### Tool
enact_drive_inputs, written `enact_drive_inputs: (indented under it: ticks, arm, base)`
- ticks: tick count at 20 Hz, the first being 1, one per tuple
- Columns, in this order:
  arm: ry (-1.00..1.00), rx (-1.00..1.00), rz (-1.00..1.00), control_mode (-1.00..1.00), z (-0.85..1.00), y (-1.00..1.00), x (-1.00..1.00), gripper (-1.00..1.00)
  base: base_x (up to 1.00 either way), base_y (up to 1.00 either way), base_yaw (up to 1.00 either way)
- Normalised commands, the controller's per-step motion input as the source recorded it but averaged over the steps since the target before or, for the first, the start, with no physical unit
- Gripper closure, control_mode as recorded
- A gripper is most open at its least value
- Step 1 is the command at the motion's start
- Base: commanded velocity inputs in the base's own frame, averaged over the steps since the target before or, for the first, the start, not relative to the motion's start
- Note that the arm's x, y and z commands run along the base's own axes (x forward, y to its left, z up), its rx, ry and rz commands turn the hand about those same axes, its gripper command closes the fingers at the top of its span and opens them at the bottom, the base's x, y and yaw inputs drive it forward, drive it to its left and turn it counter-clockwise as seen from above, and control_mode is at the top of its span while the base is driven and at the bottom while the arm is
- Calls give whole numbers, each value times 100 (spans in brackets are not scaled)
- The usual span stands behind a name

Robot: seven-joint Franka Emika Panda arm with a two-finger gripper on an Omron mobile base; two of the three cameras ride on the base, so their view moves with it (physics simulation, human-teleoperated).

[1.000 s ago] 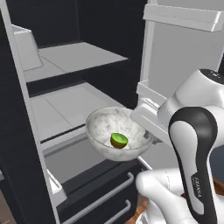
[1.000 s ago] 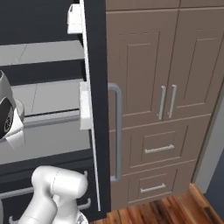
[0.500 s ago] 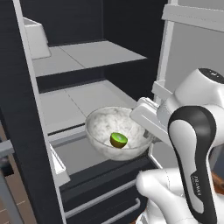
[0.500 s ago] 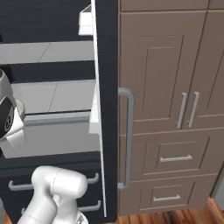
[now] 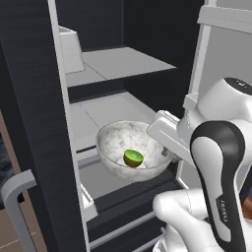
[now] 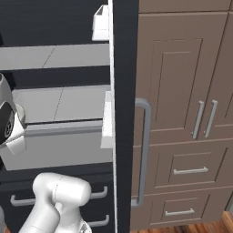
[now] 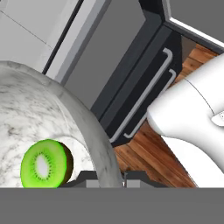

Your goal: Move the cup from next to the sink to the open cabinet. Then, move the bowl with the kiwi to the fridge to clear the area for faucet cleaning.

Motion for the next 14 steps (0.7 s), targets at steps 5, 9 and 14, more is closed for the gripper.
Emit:
enact_drive_inputs:
  ticks: [5,9,14]
  arm:
    - [-3,1,-6,-100,12,21,30,100]
    - [-4,1,-34,-100,62,29,80,100]
    - [-10,4,-45,-100,96,16,52,100]
  base:
    - [43,35,-2]
    - [0,0,0]
    - [0,0,0]
